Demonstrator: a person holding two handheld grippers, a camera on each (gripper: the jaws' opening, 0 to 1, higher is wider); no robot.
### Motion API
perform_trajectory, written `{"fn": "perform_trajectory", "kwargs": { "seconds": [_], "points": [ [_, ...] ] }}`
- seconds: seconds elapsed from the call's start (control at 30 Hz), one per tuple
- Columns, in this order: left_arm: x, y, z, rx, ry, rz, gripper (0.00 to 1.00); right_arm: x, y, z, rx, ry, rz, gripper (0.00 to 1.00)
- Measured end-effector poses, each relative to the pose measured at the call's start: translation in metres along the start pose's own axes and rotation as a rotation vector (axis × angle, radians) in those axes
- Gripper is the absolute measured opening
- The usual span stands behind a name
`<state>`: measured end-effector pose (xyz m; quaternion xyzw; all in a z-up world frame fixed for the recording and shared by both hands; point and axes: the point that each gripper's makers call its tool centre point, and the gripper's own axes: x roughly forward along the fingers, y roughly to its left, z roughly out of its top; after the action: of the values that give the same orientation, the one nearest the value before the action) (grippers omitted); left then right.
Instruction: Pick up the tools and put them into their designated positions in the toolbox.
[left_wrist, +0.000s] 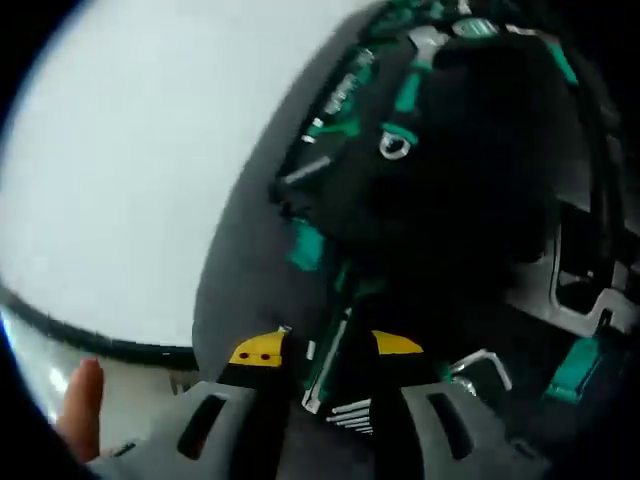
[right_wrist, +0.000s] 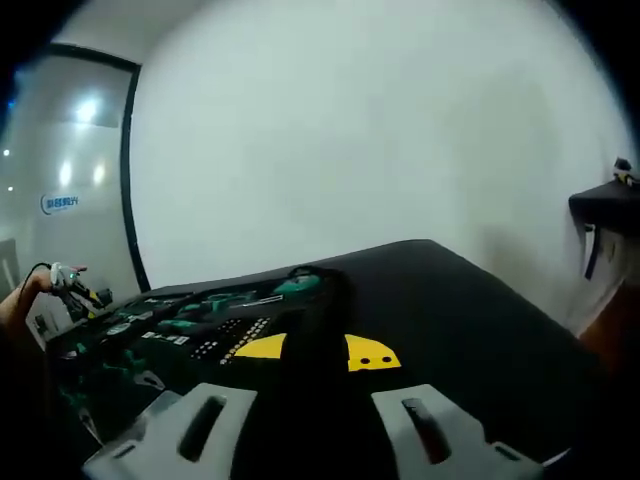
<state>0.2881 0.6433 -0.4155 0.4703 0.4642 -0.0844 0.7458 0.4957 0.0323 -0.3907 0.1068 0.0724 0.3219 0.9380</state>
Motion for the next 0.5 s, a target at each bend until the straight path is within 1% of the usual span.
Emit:
{"fn": "perform_trajectory", "kwargs": {
  "seconds": [0.03,0.07,0.1,0.13,0.17,0.2,0.23,0.27,0.3,0.33,0.37,0.4,0.43,0.47,0.5],
  "points": [
    [0.002,0.000,-0.006,0.030,0.050,-0.013,0.22,0.000,0.000,0.000,0.001,0.000,-0.001,0.18],
    [0.006,0.004,-0.006,0.065,0.070,-0.028,0.23,0.001,0.000,0.000,0.003,0.000,-0.002,0.18],
    [0.009,0.006,-0.004,0.085,0.067,-0.036,0.23,0.001,0.000,0.000,0.004,0.000,-0.003,0.18],
    [0.009,0.006,0.001,0.110,0.061,-0.061,0.23,0.001,0.000,0.000,0.005,0.000,-0.004,0.18],
    [0.011,0.003,0.003,0.111,0.054,-0.093,0.24,0.002,0.000,0.000,0.005,0.000,-0.005,0.18],
    [0.010,-0.001,0.005,0.115,0.060,-0.114,0.24,0.002,0.000,0.000,0.005,0.000,-0.005,0.18],
    [0.012,-0.004,0.006,0.122,0.065,-0.154,0.24,0.002,0.000,0.000,0.005,0.000,-0.005,0.18],
    [0.015,-0.006,0.005,0.131,0.072,-0.179,0.25,0.002,0.000,0.000,0.007,0.001,-0.004,0.18],
    [0.019,-0.008,0.005,0.158,0.076,-0.220,0.24,0.003,0.000,0.000,0.011,0.000,-0.003,0.18],
    [0.019,-0.010,0.007,0.165,0.073,-0.256,0.24,0.003,-0.001,0.000,0.013,0.000,-0.002,0.18],
    [0.019,-0.010,0.006,0.176,0.085,-0.277,0.24,0.003,-0.001,0.000,0.016,0.000,-0.001,0.18],
    [0.021,-0.015,0.006,0.174,0.089,-0.323,0.23,0.003,0.000,0.000,0.017,0.000,0.000,0.18],
    [0.021,-0.020,0.007,0.170,0.086,-0.363,0.24,0.003,0.000,0.000,0.017,0.000,0.001,0.18],
    [0.021,-0.017,0.007,0.206,0.094,-0.372,0.24,0.003,0.000,0.000,0.017,0.000,0.003,0.18],
    [0.021,-0.015,0.006,0.177,0.092,-0.363,0.23,0.003,0.000,0.000,0.018,0.000,0.004,0.18]
  ]
}}
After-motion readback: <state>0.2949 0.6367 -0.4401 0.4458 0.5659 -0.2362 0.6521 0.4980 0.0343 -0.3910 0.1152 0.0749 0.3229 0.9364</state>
